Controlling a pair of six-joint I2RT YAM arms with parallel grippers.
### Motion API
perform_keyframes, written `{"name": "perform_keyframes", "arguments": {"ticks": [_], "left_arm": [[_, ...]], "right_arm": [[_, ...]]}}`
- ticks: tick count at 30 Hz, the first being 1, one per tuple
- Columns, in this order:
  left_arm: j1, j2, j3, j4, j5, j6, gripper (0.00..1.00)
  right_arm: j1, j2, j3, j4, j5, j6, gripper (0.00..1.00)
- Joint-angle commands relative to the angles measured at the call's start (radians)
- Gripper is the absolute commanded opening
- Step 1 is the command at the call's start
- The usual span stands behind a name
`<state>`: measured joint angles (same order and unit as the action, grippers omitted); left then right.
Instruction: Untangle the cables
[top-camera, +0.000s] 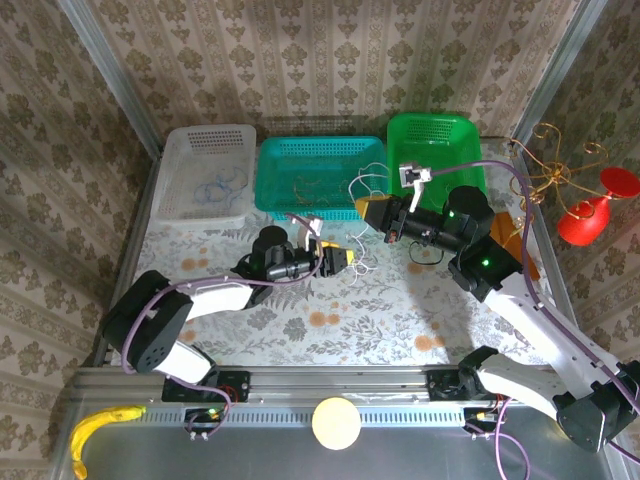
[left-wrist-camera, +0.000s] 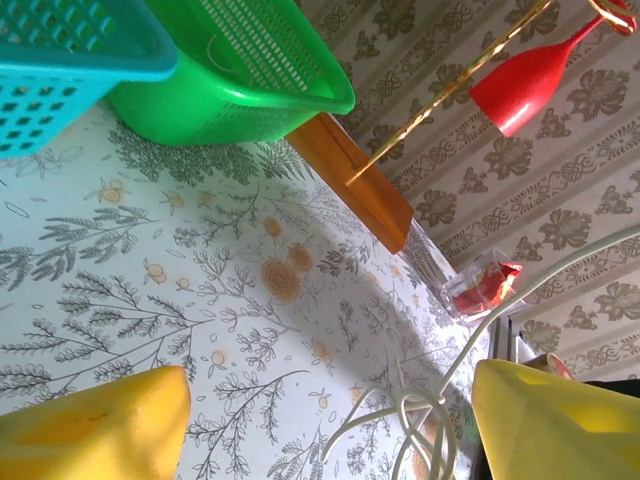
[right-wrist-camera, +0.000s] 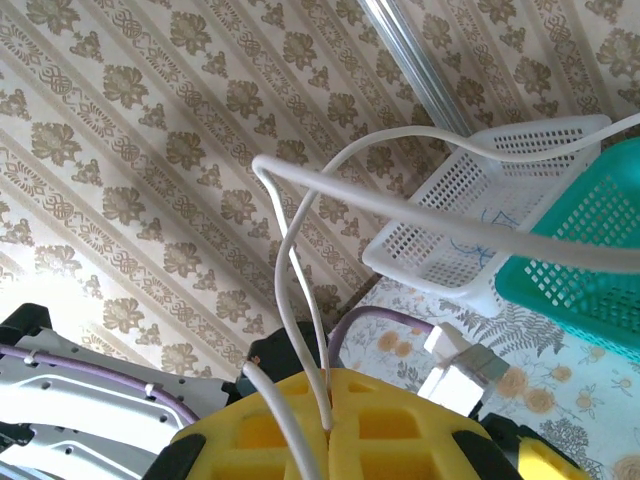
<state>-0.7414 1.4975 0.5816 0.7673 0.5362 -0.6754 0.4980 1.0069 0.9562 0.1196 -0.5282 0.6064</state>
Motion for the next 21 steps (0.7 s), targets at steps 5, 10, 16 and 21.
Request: {"name": "perform_keyframes", "arguments": {"ticks": [5, 10, 16, 21], "left_arm": [[-0.022, 0.04, 0.026, 0.093, 0.031, -0.036, 0.64], [-0.023, 0.068, 0.018, 0.147, 0.031, -0.06, 0.49], [-0.022, 0.102, 0.018, 0.185, 0.033, -0.074, 0.2], [-0.014, 0.112, -0.009, 0.203, 0.019, -0.079, 0.0]], "right_arm": [[0.007, -0.014, 0.001, 0.014, -0.023, 0.013, 0.0], [0.007, -0.016, 0.001, 0.012, -0.022, 0.011, 0.0], [0.007, -0.022, 0.002, -0.008, -0.015, -0.005, 0.0], [-0.014, -0.036, 0.034, -0.085, 0.012, -0.064, 0.0]]}}
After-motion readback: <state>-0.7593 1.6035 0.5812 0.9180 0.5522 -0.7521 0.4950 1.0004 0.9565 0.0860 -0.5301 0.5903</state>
